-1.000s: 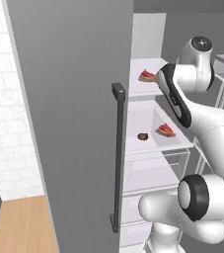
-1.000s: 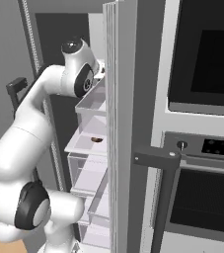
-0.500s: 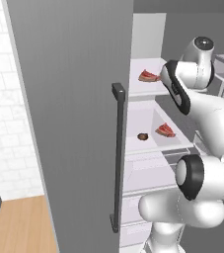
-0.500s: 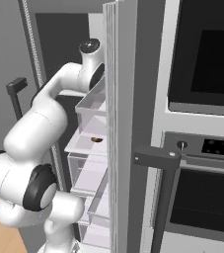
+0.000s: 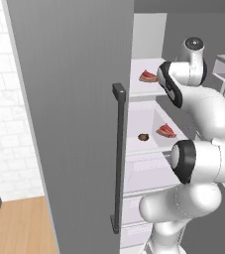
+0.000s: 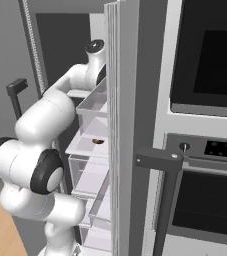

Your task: Place one mushroom and one steak in each tupperware on the nearby counter, to pack two identical lunches.

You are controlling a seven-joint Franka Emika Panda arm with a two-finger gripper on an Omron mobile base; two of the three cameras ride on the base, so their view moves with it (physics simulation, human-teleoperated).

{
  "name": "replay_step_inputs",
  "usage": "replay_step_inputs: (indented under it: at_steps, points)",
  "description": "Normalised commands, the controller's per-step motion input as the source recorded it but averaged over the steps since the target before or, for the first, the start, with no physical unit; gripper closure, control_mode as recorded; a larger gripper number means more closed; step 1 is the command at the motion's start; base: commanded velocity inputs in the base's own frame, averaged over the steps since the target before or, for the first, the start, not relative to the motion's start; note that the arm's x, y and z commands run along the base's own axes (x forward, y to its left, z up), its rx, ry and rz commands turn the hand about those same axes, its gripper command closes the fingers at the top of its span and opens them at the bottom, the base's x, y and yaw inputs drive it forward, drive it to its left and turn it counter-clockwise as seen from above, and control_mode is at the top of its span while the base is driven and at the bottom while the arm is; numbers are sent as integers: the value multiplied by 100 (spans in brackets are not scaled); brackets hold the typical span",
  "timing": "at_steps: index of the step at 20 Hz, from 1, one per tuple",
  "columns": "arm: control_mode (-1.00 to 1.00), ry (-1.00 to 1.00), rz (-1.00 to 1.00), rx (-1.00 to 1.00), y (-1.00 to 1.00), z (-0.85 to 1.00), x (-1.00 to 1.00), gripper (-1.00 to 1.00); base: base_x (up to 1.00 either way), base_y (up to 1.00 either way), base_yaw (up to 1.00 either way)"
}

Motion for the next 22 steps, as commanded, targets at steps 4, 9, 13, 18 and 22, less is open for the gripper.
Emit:
replay_step_inputs:
  at_steps: [4,9,13,18,22]
  points:
    - [-100,0,-11,0,-1,-27,35,-100,0,0,0]
    - [-100,0,-5,0,-14,-38,17,100,0,0,0]
    - [-100,0,0,0,0,0,0,100,0,0,0]
    - [-100,-4,1,-1,25,-10,-72,100,0,0,0]
    - [-100,-34,7,-8,79,16,-100,100,0,0,0]
